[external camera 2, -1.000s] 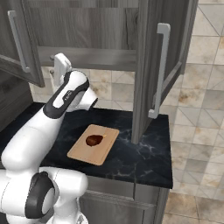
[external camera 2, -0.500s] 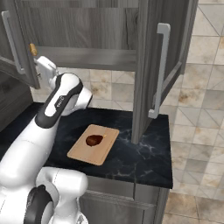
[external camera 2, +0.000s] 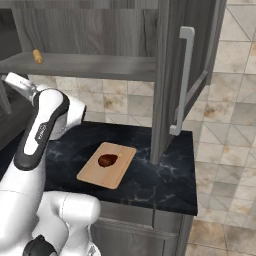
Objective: Open the cabinet, retrieve the rolling pin, and place it next to the meat on the cutting board to prepare for tenderizing.
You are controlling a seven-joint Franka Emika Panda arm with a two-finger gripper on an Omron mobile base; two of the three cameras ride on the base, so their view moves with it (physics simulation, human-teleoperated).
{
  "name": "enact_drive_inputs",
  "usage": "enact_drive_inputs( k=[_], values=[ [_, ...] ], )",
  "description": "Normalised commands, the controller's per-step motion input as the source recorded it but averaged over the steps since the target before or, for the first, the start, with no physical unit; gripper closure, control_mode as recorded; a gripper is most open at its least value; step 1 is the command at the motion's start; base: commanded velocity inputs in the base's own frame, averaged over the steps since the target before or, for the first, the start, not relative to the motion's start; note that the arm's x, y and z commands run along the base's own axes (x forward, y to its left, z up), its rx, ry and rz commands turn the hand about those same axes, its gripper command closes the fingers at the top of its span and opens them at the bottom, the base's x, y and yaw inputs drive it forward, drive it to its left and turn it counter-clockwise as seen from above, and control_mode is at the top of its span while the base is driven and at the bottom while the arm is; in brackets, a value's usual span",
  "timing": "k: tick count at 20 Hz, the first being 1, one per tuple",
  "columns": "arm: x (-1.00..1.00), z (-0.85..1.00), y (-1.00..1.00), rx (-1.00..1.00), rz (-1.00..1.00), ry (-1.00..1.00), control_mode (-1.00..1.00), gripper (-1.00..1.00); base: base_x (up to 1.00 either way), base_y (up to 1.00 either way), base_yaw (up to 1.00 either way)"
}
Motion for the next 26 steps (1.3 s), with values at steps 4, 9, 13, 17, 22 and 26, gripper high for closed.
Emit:
enact_drive_inputs(
  k=[4, 9, 13, 17, 22, 26],
  values=[
    [-0.75, 0.00, 0.66, -0.10, 0.00, -0.20, -1.00, -1.00, 0.00, 0.00, 0.00],
    [-0.35, 0.00, 0.66, -0.08, 0.00, -0.09, -1.00, -1.00, 0.00, 0.00, 0.00],
    [-0.24, 0.00, 0.65, -0.08, 0.00, -0.08, -1.00, -1.00, 0.00, 0.00, 0.00],
    [-0.12, 0.00, 0.63, -0.09, 0.00, -0.07, -1.00, -1.00, 0.00, 0.00, 0.00],
    [0.00, 0.00, 0.57, -0.09, 0.00, -0.04, -1.00, -1.00, 0.00, 0.00, 0.00],
    [0.00, 0.00, 0.48, -0.09, 0.00, -0.02, -1.00, -1.00, 0.00, 0.00, 0.00]
  ],
)
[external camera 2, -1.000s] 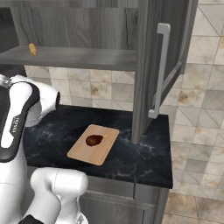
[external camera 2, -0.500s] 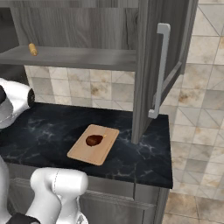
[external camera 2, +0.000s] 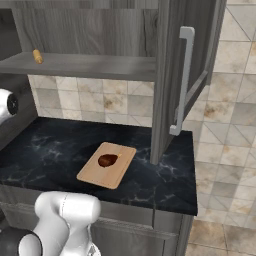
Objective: Open the cabinet, retrieve the rolling pin, and place it next to the meat on the cutting board to prepare for tenderizing.
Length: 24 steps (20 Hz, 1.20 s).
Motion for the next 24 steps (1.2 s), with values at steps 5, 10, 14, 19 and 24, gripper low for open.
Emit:
enact_drive_inputs(
  k=[5, 10, 14, 19, 24],
  values=[
    [0.00, -0.05, 0.38, -0.12, 0.01, 0.00, -1.00, -1.00, 0.00, 0.00, 0.00],
    [0.04, -0.28, 0.44, -0.28, 0.03, -0.04, -1.00, -1.00, 0.00, 0.00, 0.00],
    [0.00, -0.36, 0.40, -0.34, 0.02, -0.17, -1.00, -1.00, 0.00, 0.00, 0.00],
    [-0.11, 0.01, 0.05, -0.31, -0.02, -0.21, -1.00, -1.00, 0.00, 0.00, 0.00],
    [-0.31, 0.18, -0.11, -0.24, -0.09, -0.21, -1.00, -1.00, 0.00, 0.00, 0.00]
  ],
)
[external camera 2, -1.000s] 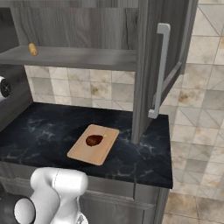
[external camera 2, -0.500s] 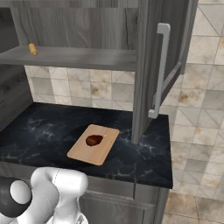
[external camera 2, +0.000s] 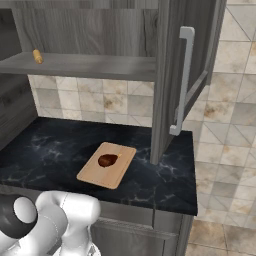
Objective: Open the cabinet, retrieve the rolling pin, and place it next to the meat on the cutting board to prepare for tenderizing.
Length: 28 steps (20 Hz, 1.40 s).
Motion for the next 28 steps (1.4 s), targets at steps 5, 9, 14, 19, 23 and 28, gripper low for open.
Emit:
enact_drive_inputs(
  k=[5, 9, 14, 19, 23, 28],
  values=[
    [-0.36, 0.23, -0.38, -0.15, -0.12, -0.20, -1.00, -1.00, 0.00, 0.00, 0.00],
    [-0.29, 0.21, -0.55, -0.11, -0.12, -0.19, -1.00, -1.00, 0.00, 0.00, 0.00],
    [-0.05, 0.12, -0.64, -0.11, -0.11, -0.14, -1.00, -1.00, 0.00, 0.00, 0.00],
    [0.00, 0.05, -0.66, -0.11, -0.15, -0.11, -1.00, -1.00, 0.00, 0.00, 0.00],
    [0.00, 0.02, -0.69, -0.06, -0.23, -0.06, -1.00, -1.00, 0.00, 0.00, 0.00],
    [0.05, 0.00, -0.70, 0.00, -0.29, 0.00, -1.00, -1.00, 0.00, 0.00, 0.00]
  ],
)
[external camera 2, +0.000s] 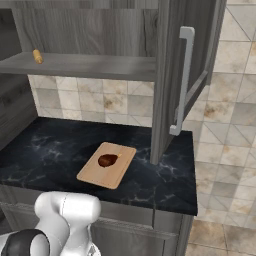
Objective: Open the cabinet, retrieve the rolling pin, and place it next to the meat on the cutting board to prepare for tenderizing.
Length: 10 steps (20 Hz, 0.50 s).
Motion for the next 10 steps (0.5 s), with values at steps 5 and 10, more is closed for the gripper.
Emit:
enact_drive_inputs(
  k=[5, 10],
  values=[
    [0.39, 0.00, -0.58, 0.00, -0.23, 0.00, -1.00, -1.00, 0.00, 0.00, 0.00],
    [0.51, 0.05, -0.41, 0.00, -0.15, 0.00, -1.00, -1.00, 0.00, 0.00, 0.00]
  ],
)
